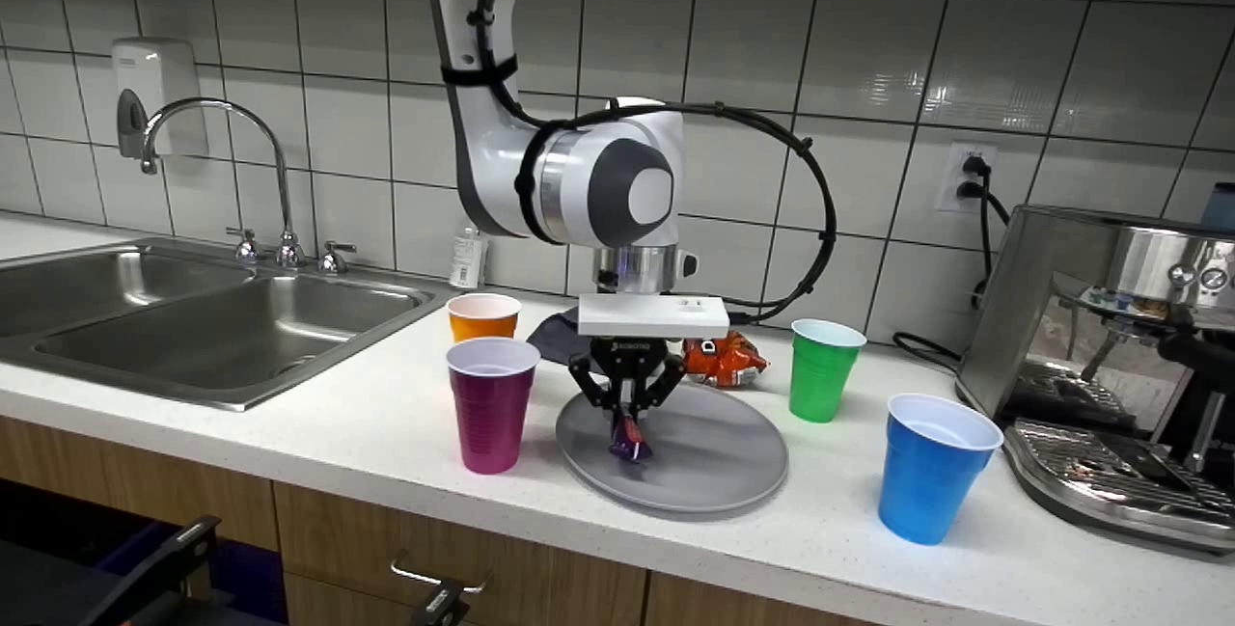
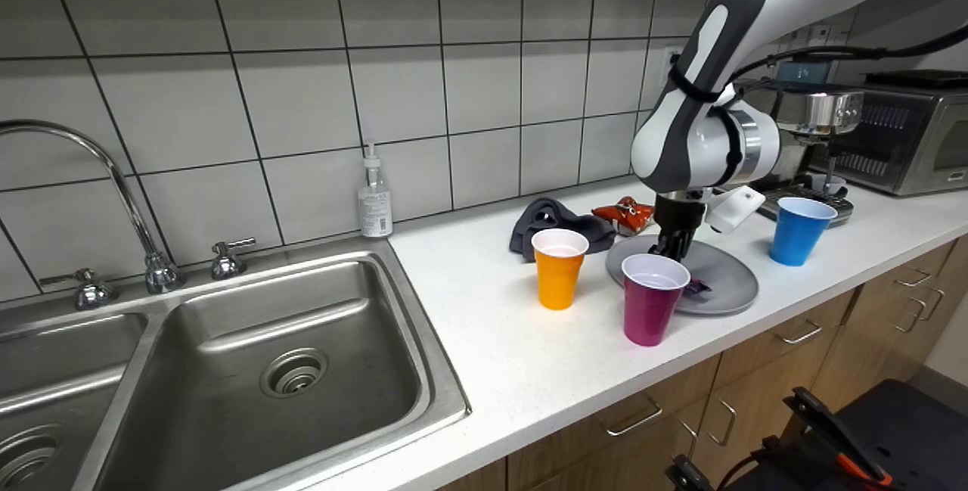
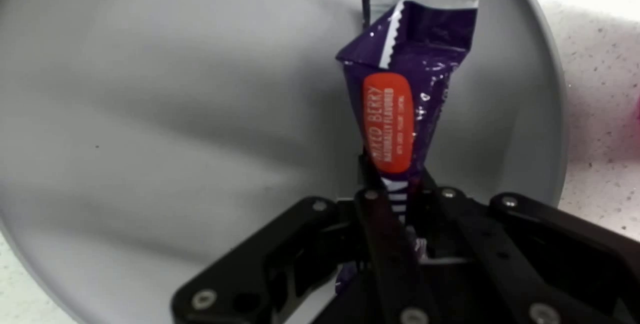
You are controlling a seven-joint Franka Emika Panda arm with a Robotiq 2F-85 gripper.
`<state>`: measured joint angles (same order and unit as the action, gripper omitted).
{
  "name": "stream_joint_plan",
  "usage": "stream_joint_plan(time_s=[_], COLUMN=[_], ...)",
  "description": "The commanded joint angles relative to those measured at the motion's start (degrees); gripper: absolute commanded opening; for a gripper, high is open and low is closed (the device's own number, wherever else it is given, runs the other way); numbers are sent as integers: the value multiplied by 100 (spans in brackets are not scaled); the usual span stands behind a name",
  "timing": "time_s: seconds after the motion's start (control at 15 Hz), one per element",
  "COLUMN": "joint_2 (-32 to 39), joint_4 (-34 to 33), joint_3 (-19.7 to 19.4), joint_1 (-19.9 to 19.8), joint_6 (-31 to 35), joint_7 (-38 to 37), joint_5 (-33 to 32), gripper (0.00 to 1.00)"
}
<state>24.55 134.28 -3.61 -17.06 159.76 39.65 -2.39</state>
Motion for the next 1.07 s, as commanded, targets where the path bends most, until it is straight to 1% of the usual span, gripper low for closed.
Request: stream_joint_plan(time_s=[0.0,0.4,0.6,0.8,1.0], joint_2=[-167,-384,-507,-579,-625], joint_4=[-40,-206,-247,-316,-353], joint_3=[180,157,-1,-265,-453], joint_1=[-309,-581,-576,-454,-426], joint_6=[-102,-320,-351,-548,-764], joint_7=[105,53,-128,-558,-1078], joint_5=[96,388,453,364,358], gripper=[4,4,4,4,4])
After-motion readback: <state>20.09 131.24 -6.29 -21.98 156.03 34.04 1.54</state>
